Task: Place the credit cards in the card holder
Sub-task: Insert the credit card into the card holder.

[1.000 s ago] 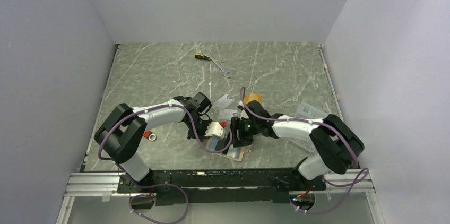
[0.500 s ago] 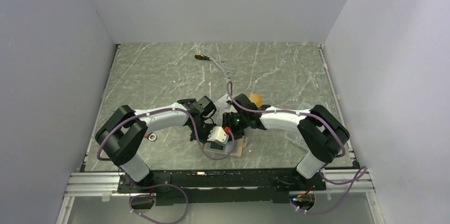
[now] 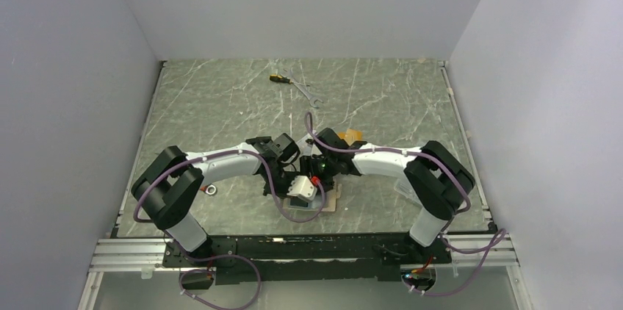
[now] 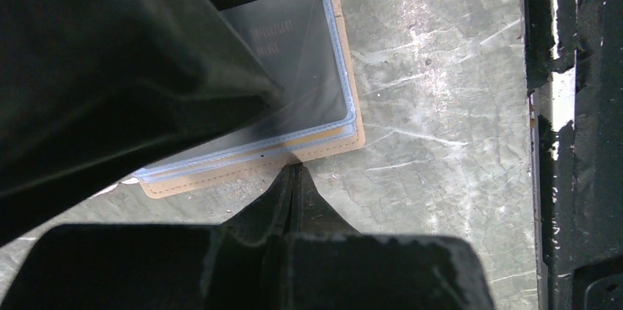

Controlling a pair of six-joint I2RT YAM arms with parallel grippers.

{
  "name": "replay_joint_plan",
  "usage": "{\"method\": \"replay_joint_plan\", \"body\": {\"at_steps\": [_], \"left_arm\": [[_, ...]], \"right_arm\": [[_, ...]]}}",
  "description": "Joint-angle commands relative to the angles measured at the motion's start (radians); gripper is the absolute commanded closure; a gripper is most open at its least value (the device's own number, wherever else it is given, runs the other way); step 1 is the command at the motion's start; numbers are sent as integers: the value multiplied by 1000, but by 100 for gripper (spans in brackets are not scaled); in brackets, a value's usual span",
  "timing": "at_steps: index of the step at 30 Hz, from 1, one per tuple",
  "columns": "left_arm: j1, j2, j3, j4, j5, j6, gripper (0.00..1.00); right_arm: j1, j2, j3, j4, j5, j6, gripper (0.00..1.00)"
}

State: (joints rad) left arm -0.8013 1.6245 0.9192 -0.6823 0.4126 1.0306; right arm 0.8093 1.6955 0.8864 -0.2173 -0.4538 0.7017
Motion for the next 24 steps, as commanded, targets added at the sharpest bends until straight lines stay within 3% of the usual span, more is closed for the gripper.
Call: {"method": "replay_joint_plan", "body": {"at_steps": [1,7,13,15,24], "left_arm": [[-15,-8,-45,-23,19,5,100],[8,-31,-45,-43,19,-6,100],[31,-43,-40,-59,45,-14,100],[32,-42,-36,-62,44,-13,100],[45,-70,-33,-55,61,-19,100]], "right_arm": [[-19,-106,12,-94,6,-34,44],[-86,-326,-44,-186,55,-36,28],[-114,-551,-224,-218,123,22,11],[-114,-606,-281,-210,145,42,1],[-112,-560,-369,-88,203,73,0]]}}
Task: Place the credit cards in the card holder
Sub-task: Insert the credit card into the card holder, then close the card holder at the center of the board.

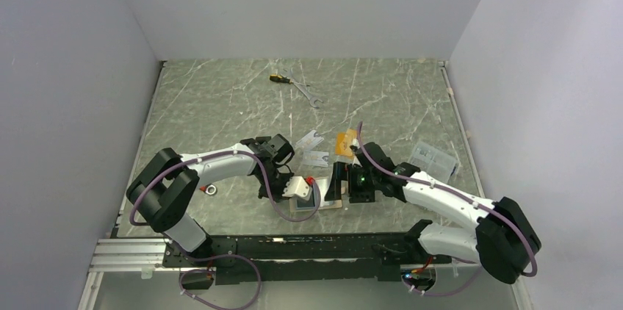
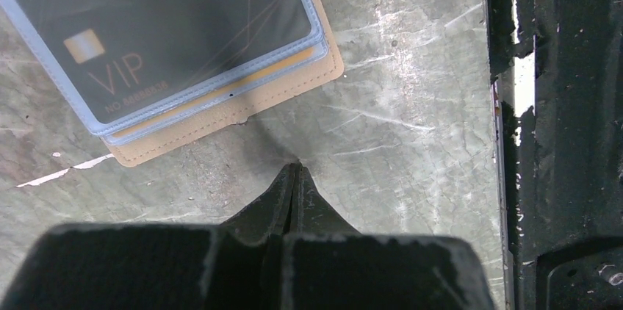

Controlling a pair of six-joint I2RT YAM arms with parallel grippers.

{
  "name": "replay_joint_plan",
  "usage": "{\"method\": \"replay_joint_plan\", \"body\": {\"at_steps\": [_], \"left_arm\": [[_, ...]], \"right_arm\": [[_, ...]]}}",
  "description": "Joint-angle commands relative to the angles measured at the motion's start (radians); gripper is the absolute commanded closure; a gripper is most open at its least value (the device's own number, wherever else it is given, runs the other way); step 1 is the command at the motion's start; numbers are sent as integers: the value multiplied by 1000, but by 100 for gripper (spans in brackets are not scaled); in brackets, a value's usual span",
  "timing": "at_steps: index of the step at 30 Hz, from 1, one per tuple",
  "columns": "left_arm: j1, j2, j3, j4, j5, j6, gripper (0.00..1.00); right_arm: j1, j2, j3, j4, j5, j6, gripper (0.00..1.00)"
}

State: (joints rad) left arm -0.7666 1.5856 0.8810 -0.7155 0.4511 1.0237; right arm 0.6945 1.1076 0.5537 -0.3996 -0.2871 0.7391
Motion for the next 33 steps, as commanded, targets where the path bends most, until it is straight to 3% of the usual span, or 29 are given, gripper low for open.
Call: {"method": "replay_joint_plan", "body": {"at_steps": [1,10,23,30,33], "left_arm": [[14,-35,2,-20,29,-16,100],[1,7,7,24,0,-8,100],[-68,102,71,59,-73,-9,100],[-71,103,72,59,-70,-9,100],[-72,97,63,64,-74,-7,100]], "right_arm": [[1,32,-52,119,32,39,0],[-4,121,-160,393,-51,100,15],[-119,64,-310,795,-255,196,38],[-119,149,-316,969,-325,231,41],[-112,189,-300,946,-322,225,39]]}}
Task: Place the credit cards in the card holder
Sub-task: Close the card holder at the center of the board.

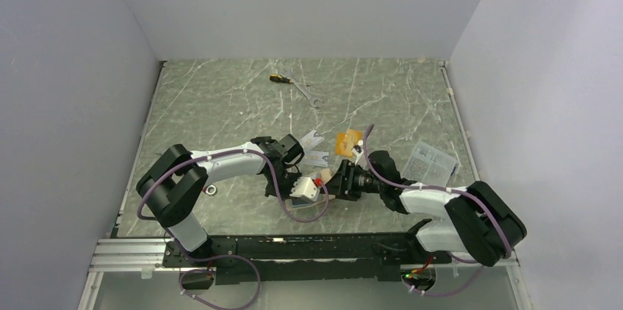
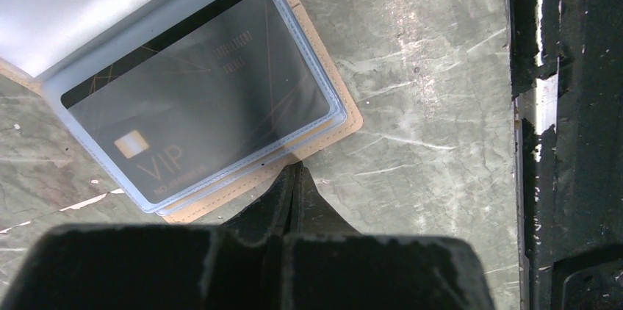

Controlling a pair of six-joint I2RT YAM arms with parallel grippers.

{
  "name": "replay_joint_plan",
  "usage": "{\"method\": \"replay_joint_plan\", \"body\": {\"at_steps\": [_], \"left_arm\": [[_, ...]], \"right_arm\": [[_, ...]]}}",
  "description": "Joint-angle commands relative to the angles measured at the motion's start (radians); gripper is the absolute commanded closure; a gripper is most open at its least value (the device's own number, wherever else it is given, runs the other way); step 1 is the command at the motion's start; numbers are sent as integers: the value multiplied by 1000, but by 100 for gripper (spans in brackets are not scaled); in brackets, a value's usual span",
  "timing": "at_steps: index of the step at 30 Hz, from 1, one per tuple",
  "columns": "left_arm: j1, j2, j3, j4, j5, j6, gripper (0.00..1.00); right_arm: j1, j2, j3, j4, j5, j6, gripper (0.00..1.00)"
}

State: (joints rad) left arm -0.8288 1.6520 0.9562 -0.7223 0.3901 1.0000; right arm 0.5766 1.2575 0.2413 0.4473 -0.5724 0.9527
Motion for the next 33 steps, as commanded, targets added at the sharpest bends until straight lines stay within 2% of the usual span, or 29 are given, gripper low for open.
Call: {"method": "replay_joint_plan", "body": {"at_steps": [1,7,13,17,21,27,30,33], "left_arm": [[-10,30,-13,69,-13,16,100],[-9,19,-16,65,-6,17,100],[-10,16,-14,55,-9,19,100],[-7,12,-18,47,-15,20,100],[-6,-6,-28,46,-15,22,100],[11,-27,-26,31,-3,15,100],[44,-42,1,3,58,5,100],[111,-58,55,-50,147,-5,100]], "right_arm": [[11,48,26,77,-31,0,39],[39,70,105,-84,44,-71,43],[75,93,157,-158,88,-99,44],[92,88,189,-244,151,-121,55],[101,37,195,-318,227,-125,76],[104,-9,182,-349,269,-125,88],[107,-11,187,-355,276,-130,100],[117,-62,195,-377,294,-153,100]]}}
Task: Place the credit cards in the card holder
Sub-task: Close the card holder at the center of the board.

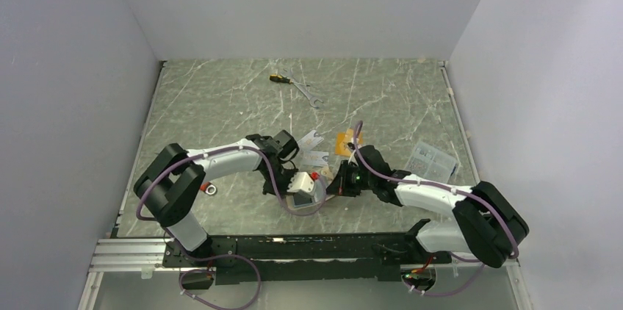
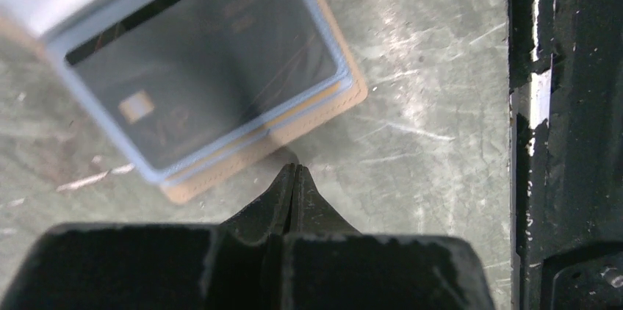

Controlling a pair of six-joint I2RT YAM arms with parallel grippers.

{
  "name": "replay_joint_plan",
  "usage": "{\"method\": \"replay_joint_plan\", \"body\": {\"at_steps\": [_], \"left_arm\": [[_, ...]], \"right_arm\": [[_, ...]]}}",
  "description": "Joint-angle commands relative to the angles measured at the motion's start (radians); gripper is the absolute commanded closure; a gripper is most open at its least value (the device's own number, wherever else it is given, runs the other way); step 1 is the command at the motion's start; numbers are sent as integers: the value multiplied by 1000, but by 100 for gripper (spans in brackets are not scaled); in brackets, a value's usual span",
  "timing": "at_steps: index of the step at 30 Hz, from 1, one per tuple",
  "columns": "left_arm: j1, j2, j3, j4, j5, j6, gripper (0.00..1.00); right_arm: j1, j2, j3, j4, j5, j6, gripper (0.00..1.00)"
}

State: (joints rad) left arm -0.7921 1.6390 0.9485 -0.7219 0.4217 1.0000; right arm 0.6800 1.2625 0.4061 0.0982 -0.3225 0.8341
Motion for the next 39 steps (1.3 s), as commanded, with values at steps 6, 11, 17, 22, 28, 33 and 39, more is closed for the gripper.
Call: {"method": "replay_joint_plan", "body": {"at_steps": [6,11,17,22,28,33,39], "left_arm": [[293,-107,145,-70,364,-51,100],[456,-135,146,53,591,-176,100],[572,-121,119,195,688,-300,100],[585,-60,130,179,778,-299,100],[582,-24,191,-120,1014,-29,100],[547,99,343,-849,1201,625,100],[504,4,259,-852,1173,686,100]], "right_arm": [[36,-239,57,-77,73,-108,100],[78,-296,171,-168,70,-192,100],[188,-308,355,-269,54,-287,100],[256,-302,499,-277,21,-321,100],[259,-329,474,-155,41,-304,100],[237,-301,366,11,102,-264,100],[205,-288,292,72,164,-223,100]]}}
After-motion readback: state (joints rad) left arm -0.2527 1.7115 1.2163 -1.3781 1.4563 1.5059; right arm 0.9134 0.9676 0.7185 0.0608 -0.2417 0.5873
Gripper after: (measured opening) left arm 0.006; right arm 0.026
